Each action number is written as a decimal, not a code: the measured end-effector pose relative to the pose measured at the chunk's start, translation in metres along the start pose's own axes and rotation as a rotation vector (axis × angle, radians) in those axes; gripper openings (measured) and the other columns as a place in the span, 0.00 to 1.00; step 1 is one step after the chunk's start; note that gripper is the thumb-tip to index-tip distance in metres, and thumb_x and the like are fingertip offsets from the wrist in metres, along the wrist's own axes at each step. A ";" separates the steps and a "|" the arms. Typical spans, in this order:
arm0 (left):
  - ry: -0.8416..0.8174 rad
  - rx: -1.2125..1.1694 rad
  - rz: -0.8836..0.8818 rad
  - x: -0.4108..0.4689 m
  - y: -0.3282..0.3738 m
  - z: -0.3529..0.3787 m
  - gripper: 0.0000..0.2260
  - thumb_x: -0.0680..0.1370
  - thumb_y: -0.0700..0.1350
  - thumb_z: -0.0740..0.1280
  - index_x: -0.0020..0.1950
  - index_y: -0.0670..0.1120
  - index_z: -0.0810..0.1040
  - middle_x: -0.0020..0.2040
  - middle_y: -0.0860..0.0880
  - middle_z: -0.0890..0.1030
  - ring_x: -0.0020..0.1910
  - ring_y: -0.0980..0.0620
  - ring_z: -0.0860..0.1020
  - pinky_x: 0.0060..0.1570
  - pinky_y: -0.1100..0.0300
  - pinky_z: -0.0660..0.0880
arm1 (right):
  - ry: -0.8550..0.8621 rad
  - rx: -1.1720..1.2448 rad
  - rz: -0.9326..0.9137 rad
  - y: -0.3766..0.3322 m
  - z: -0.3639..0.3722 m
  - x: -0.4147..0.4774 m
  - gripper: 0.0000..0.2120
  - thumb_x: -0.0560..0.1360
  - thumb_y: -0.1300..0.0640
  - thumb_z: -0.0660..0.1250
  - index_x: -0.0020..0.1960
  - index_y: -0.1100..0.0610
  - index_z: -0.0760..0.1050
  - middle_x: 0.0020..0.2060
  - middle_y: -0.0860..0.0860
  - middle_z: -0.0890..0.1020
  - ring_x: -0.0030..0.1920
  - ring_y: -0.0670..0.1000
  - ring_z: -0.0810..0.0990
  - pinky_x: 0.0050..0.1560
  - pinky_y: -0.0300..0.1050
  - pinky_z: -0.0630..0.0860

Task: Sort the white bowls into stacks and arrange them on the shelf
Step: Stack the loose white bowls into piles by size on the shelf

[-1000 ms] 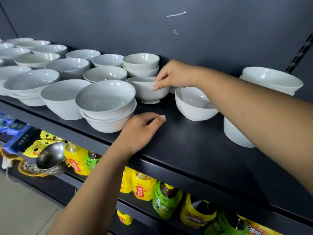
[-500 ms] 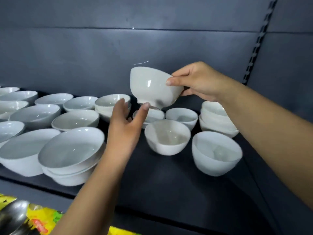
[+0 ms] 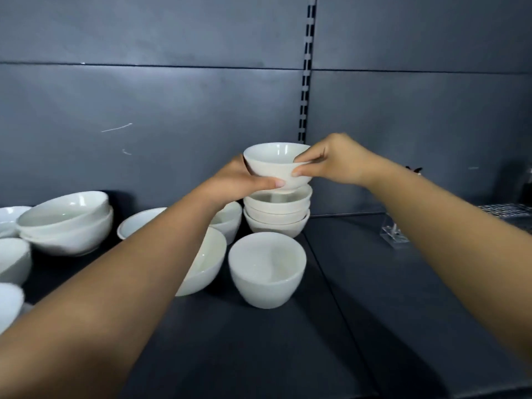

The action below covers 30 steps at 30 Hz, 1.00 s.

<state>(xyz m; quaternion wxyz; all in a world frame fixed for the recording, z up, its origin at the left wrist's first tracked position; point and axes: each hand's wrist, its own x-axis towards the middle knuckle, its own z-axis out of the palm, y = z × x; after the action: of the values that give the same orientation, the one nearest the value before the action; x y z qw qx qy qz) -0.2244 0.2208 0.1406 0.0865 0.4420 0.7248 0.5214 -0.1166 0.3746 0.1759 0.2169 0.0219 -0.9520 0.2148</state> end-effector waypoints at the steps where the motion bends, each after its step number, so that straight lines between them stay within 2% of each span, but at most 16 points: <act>1: -0.023 0.013 -0.026 0.002 -0.005 0.002 0.18 0.71 0.40 0.73 0.59 0.50 0.75 0.55 0.54 0.80 0.54 0.58 0.78 0.53 0.67 0.74 | -0.018 -0.015 0.009 0.006 0.005 0.001 0.11 0.71 0.59 0.71 0.47 0.67 0.80 0.41 0.61 0.83 0.40 0.42 0.68 0.43 0.36 0.66; 2: -0.031 0.025 -0.044 0.003 -0.009 0.005 0.16 0.72 0.43 0.71 0.59 0.51 0.75 0.55 0.55 0.80 0.54 0.58 0.77 0.55 0.66 0.74 | -0.034 -0.021 0.017 0.010 0.009 0.001 0.12 0.71 0.58 0.71 0.45 0.69 0.79 0.34 0.58 0.81 0.37 0.40 0.65 0.41 0.33 0.64; 4: -0.015 0.051 -0.068 0.003 -0.015 0.007 0.11 0.75 0.48 0.67 0.57 0.52 0.74 0.50 0.60 0.78 0.50 0.63 0.76 0.49 0.72 0.71 | -0.036 -0.009 0.026 0.017 0.020 0.002 0.12 0.71 0.57 0.71 0.43 0.68 0.80 0.25 0.47 0.73 0.30 0.40 0.65 0.35 0.28 0.62; 5: 0.004 0.064 -0.079 0.003 -0.017 0.007 0.10 0.76 0.49 0.66 0.56 0.53 0.72 0.47 0.61 0.77 0.47 0.64 0.75 0.44 0.75 0.69 | -0.033 0.002 0.026 0.019 0.025 0.003 0.11 0.71 0.57 0.71 0.42 0.67 0.80 0.25 0.47 0.72 0.29 0.41 0.64 0.35 0.28 0.62; 7: 0.021 0.097 -0.109 0.002 -0.024 0.005 0.10 0.77 0.51 0.64 0.57 0.52 0.72 0.47 0.58 0.76 0.46 0.61 0.74 0.42 0.73 0.68 | -0.057 0.020 0.018 0.023 0.034 0.003 0.10 0.71 0.58 0.71 0.43 0.66 0.81 0.29 0.56 0.74 0.30 0.41 0.64 0.35 0.28 0.63; 8: 0.025 0.123 -0.127 0.003 -0.027 0.003 0.12 0.76 0.51 0.64 0.58 0.50 0.73 0.48 0.57 0.77 0.47 0.59 0.74 0.43 0.71 0.68 | -0.082 0.018 0.010 0.024 0.037 0.003 0.10 0.71 0.58 0.70 0.43 0.67 0.81 0.30 0.58 0.75 0.30 0.41 0.64 0.35 0.27 0.63; 11: 0.036 0.220 -0.216 0.004 -0.034 0.000 0.16 0.75 0.55 0.64 0.55 0.46 0.74 0.47 0.54 0.77 0.49 0.53 0.74 0.49 0.64 0.66 | -0.135 0.030 0.000 0.027 0.040 0.001 0.11 0.72 0.59 0.70 0.38 0.67 0.78 0.25 0.50 0.68 0.28 0.42 0.61 0.32 0.29 0.61; 14: 0.063 0.243 -0.244 0.006 -0.034 0.003 0.13 0.76 0.55 0.63 0.51 0.47 0.73 0.42 0.54 0.75 0.47 0.52 0.73 0.49 0.62 0.64 | -0.158 0.062 0.004 0.029 0.038 0.001 0.10 0.73 0.58 0.68 0.39 0.66 0.79 0.30 0.55 0.66 0.30 0.44 0.61 0.33 0.32 0.60; 16: 0.078 0.244 -0.240 0.005 -0.033 0.005 0.14 0.76 0.55 0.63 0.52 0.46 0.75 0.46 0.49 0.77 0.51 0.48 0.75 0.49 0.62 0.64 | -0.192 0.075 0.008 0.028 0.037 -0.001 0.12 0.75 0.59 0.66 0.37 0.66 0.77 0.31 0.55 0.65 0.31 0.44 0.60 0.33 0.33 0.60; 19: 0.110 0.201 -0.265 0.003 -0.038 0.005 0.20 0.76 0.56 0.63 0.57 0.40 0.75 0.58 0.38 0.78 0.61 0.42 0.74 0.51 0.59 0.68 | -0.213 0.076 -0.003 0.027 0.038 -0.002 0.18 0.76 0.60 0.63 0.30 0.64 0.66 0.28 0.52 0.61 0.29 0.44 0.59 0.31 0.34 0.58; 22: 0.109 0.163 -0.287 0.001 -0.037 0.006 0.23 0.75 0.57 0.63 0.60 0.41 0.74 0.59 0.42 0.77 0.62 0.45 0.74 0.63 0.52 0.70 | -0.206 0.096 0.024 0.029 0.038 0.000 0.18 0.77 0.59 0.63 0.32 0.66 0.65 0.32 0.56 0.60 0.32 0.45 0.58 0.35 0.40 0.57; 24: 0.095 0.188 -0.289 -0.001 -0.035 0.006 0.22 0.75 0.57 0.63 0.61 0.42 0.74 0.56 0.45 0.77 0.60 0.47 0.74 0.65 0.51 0.69 | -0.190 0.136 0.067 0.030 0.038 0.000 0.20 0.77 0.57 0.63 0.29 0.63 0.64 0.31 0.55 0.60 0.31 0.45 0.58 0.35 0.41 0.57; 25: 0.091 0.209 -0.288 -0.002 -0.034 0.006 0.22 0.76 0.57 0.62 0.61 0.42 0.74 0.56 0.46 0.77 0.60 0.47 0.74 0.65 0.51 0.69 | -0.177 0.149 0.091 0.030 0.037 0.000 0.19 0.76 0.55 0.63 0.30 0.64 0.68 0.30 0.54 0.62 0.31 0.44 0.60 0.35 0.41 0.58; 27: 0.105 0.240 -0.281 -0.007 -0.027 0.004 0.20 0.77 0.56 0.61 0.60 0.42 0.75 0.55 0.46 0.77 0.59 0.48 0.74 0.64 0.54 0.69 | -0.123 0.138 0.096 0.026 0.034 0.001 0.15 0.76 0.54 0.64 0.43 0.67 0.79 0.34 0.51 0.72 0.37 0.41 0.68 0.39 0.37 0.65; 28: 0.127 0.256 -0.270 -0.012 -0.023 0.001 0.19 0.78 0.55 0.61 0.58 0.41 0.76 0.54 0.46 0.78 0.57 0.48 0.74 0.62 0.60 0.69 | -0.084 0.126 0.077 0.022 0.032 0.003 0.12 0.76 0.54 0.65 0.48 0.62 0.81 0.39 0.48 0.78 0.42 0.40 0.71 0.42 0.33 0.67; 30: 0.185 0.328 -0.228 -0.026 -0.010 -0.005 0.16 0.79 0.52 0.61 0.57 0.41 0.78 0.51 0.47 0.78 0.51 0.51 0.74 0.47 0.78 0.67 | 0.006 0.106 0.001 0.007 0.028 0.005 0.10 0.75 0.54 0.65 0.51 0.57 0.81 0.47 0.46 0.82 0.47 0.39 0.74 0.46 0.26 0.67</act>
<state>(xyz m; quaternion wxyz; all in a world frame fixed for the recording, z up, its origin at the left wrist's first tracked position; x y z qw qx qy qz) -0.2175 0.1977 0.1262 0.0050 0.3155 0.8501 0.4217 -0.1333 0.3691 0.1524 0.2182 0.0323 -0.9386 0.2652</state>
